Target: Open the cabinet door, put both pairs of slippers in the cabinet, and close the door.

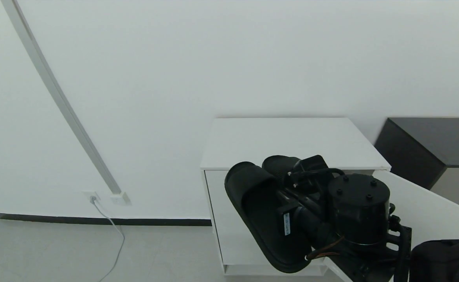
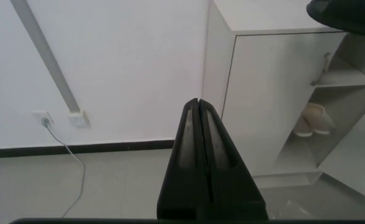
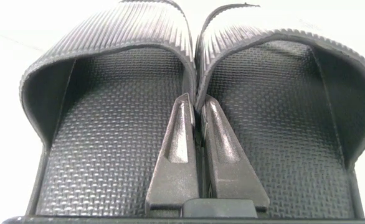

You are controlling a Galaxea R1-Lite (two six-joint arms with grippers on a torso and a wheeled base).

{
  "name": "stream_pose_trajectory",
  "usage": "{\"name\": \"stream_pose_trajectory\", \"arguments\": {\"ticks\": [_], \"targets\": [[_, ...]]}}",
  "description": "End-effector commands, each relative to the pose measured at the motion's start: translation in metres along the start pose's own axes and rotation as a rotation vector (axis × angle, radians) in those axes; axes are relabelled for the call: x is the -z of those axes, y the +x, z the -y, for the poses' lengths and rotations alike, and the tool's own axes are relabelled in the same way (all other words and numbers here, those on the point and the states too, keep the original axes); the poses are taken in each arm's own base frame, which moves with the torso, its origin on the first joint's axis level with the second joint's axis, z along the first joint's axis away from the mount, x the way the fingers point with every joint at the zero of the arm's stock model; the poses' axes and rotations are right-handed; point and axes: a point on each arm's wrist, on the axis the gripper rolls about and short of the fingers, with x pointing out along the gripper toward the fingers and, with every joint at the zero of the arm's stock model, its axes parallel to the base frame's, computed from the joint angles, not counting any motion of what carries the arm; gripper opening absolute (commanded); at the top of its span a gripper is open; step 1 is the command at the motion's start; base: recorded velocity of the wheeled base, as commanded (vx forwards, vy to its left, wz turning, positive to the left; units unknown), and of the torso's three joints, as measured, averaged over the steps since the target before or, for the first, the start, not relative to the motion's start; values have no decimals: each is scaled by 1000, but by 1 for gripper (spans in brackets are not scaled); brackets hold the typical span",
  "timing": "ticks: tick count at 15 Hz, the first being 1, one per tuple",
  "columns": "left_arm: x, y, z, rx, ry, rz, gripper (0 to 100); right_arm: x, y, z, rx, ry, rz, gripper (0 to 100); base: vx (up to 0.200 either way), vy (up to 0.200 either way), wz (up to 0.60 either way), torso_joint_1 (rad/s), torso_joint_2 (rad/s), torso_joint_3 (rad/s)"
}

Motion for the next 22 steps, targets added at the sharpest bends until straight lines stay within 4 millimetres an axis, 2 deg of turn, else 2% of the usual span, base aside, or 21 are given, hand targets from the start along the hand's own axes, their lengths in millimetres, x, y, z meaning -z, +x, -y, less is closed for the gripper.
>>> {"name": "stream_pose_trajectory", "arguments": {"ticks": [1,11,22], "targets": [[0,0,0,-1,0,0,0,2,0,-1,-3,-6,-8,0,0,0,0,0,0,0],[0,0,0,-1,0,-1,0,4,-1,-3,-9,-11,-11,0,0,0,0,0,0,0],[0,0,0,-1,0,-1,0,5,-3,-4,-14,-15,-15,0,0,-200,0,3,1,4]]}}
